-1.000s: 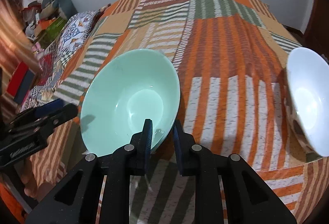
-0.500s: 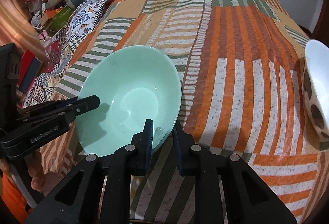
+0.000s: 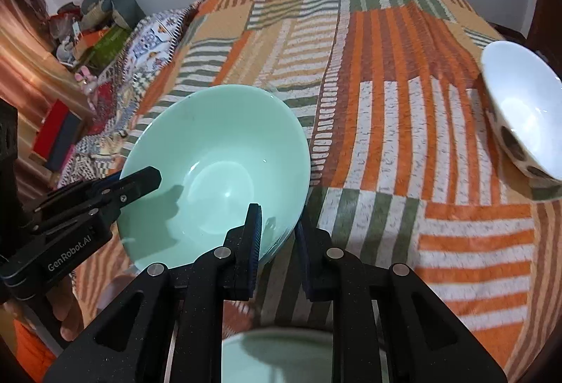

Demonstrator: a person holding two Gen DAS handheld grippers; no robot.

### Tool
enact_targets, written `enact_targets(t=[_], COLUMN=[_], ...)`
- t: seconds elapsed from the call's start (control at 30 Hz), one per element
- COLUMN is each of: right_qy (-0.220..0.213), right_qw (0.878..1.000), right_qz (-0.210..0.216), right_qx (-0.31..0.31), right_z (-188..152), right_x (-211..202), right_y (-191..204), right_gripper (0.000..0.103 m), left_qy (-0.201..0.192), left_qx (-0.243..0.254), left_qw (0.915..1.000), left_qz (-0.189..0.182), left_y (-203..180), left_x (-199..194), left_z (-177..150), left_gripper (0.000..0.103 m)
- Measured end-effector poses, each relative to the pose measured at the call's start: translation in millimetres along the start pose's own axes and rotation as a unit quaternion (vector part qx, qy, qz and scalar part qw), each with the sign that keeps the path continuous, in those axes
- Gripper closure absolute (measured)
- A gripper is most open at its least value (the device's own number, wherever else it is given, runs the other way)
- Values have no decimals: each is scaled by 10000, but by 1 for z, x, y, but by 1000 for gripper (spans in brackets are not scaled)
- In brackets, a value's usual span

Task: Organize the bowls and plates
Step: 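Lift the mint green bowl with both tools and carry it over the pink bowl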

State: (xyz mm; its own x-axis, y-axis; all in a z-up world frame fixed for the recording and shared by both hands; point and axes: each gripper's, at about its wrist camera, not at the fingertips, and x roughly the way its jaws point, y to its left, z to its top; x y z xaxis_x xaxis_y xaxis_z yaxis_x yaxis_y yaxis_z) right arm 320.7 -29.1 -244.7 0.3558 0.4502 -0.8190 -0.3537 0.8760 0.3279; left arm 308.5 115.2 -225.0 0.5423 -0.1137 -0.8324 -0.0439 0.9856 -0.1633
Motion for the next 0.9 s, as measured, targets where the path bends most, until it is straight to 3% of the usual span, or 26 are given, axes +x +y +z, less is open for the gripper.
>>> enact_targets(t=[0.5, 0.9], right_qy=[-536, -605], right_qw=[9979, 9959], right_qz=[319, 546], right_qx=[-150, -387], right_z=[-29, -59], right_x=[-76, -96], right_y=[29, 58], right_gripper=[86, 86], left_qy=[-548, -654], left_qx=[8, -163], left_qw=[9984, 9973], left_qz=[141, 289], left_y=[-19, -6], left_x=[-107, -160], left_z=[-31, -75], left_gripper=[84, 84])
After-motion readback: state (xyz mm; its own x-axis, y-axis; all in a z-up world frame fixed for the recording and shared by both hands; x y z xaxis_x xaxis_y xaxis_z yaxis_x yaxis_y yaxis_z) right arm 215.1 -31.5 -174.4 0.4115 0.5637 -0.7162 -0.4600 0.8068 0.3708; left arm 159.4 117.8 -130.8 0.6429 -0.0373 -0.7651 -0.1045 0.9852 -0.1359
